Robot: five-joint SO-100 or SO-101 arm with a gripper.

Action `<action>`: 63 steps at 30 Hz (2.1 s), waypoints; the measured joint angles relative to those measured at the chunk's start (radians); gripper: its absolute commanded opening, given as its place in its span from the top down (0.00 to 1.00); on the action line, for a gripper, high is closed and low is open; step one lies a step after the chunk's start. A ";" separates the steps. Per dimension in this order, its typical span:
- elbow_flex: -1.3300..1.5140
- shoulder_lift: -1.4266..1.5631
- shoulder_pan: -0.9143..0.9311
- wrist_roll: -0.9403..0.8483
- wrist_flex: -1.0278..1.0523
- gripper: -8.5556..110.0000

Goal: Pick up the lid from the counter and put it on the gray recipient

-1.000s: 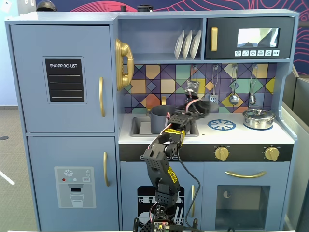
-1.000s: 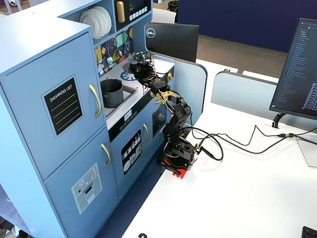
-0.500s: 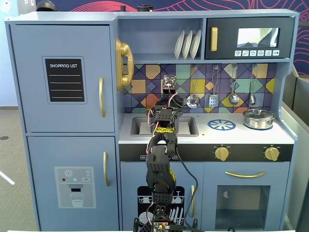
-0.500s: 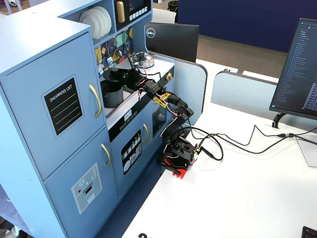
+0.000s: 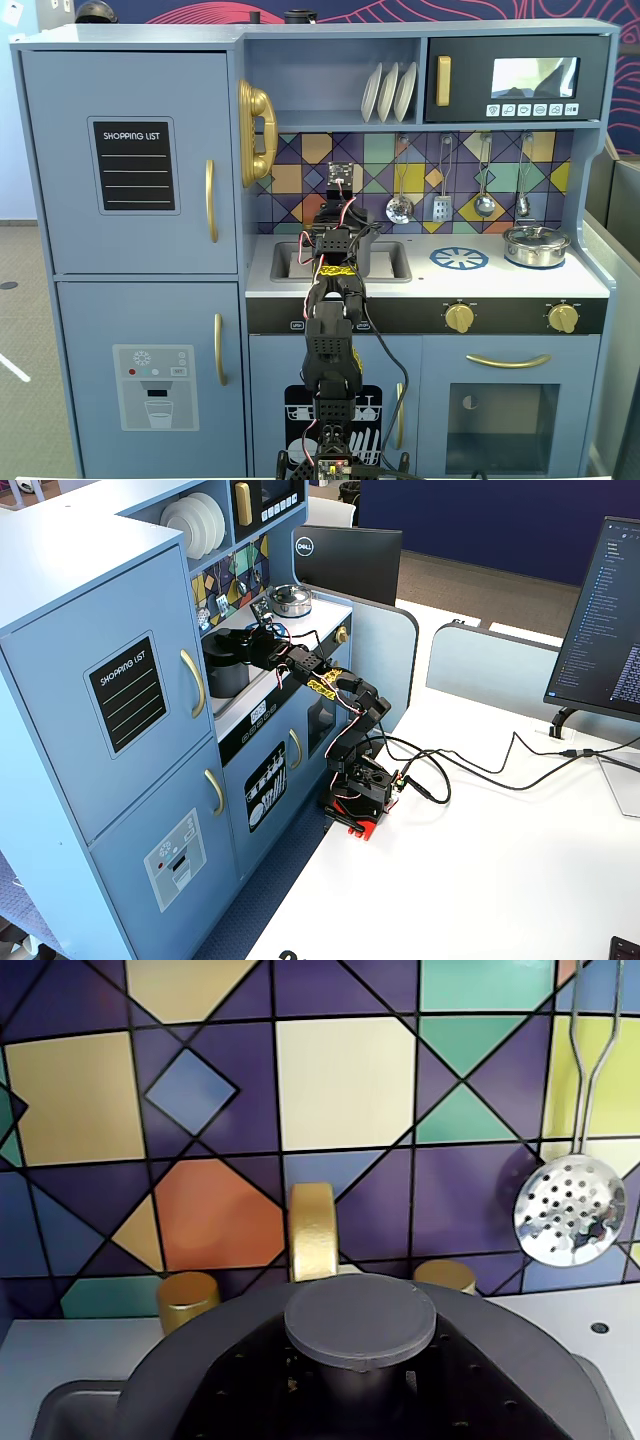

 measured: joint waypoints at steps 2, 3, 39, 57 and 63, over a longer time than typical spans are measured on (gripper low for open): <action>0.000 -0.002 0.003 0.000 0.000 0.93; 0.000 -0.006 0.003 0.000 0.000 0.93; 0.101 0.031 0.000 -0.037 0.049 0.64; 0.166 0.331 0.023 -0.075 0.339 0.66; 0.362 0.676 0.023 -0.071 0.649 0.70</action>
